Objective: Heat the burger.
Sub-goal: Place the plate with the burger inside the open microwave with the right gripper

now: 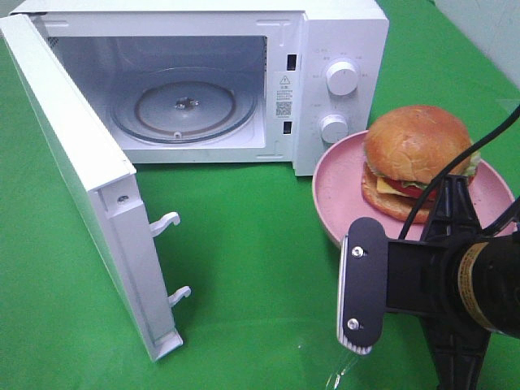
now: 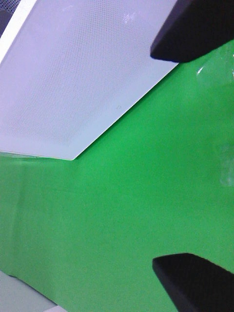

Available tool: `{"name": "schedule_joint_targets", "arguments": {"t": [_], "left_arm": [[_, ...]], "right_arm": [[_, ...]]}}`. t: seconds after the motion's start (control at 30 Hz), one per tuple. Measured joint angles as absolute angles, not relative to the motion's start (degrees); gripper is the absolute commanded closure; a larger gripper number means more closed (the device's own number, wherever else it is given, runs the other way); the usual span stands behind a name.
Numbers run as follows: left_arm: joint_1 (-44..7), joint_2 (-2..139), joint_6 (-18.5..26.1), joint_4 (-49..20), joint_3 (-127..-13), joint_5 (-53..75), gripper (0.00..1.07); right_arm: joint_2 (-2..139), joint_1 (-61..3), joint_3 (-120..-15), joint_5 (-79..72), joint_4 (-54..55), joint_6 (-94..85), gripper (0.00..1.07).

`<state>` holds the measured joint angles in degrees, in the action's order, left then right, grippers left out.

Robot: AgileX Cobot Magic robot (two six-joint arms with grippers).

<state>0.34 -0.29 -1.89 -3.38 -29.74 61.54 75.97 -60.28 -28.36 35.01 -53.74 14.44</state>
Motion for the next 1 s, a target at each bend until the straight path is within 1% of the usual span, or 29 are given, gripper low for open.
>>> {"name": "schedule_joint_targets", "arguments": {"t": [0.17,0.23,0.47,0.7,0.87,0.93,1.0], "left_arm": [[0.3,-0.3,-1.9,-3.4,-29.7,61.5,0.08],[0.3,-0.3,-1.9,-3.4,-29.7,61.5,0.08],[0.3,-0.3,-1.9,-3.4,-29.7,61.5,0.08],[0.3,-0.3,-1.9,-3.4,-29.7,61.5,0.08],[0.3,-0.3,-1.9,-3.4,-29.7,61.5,0.08],[0.3,-0.3,-1.9,-3.4,-29.7,61.5,0.08],[0.3,-0.3,-1.9,-3.4,-29.7,61.5,0.08]], "right_arm": [[76.0,-60.3,-28.4,32.3,-53.8,9.7,1.06],[76.0,-60.3,-28.4,29.9,-54.0,4.9,1.05],[76.0,-60.3,-28.4,26.7,-54.2,0.6,1.05],[76.0,-60.3,-28.4,24.9,-55.6,0.0,1.06],[76.0,-58.5,-28.2,22.5,-55.2,-3.7,1.06],[76.0,-54.9,-28.1,19.4,-52.7,-10.1,1.06],[76.0,-53.9,-28.1,18.4,-51.9,-12.4,1.06]]}}
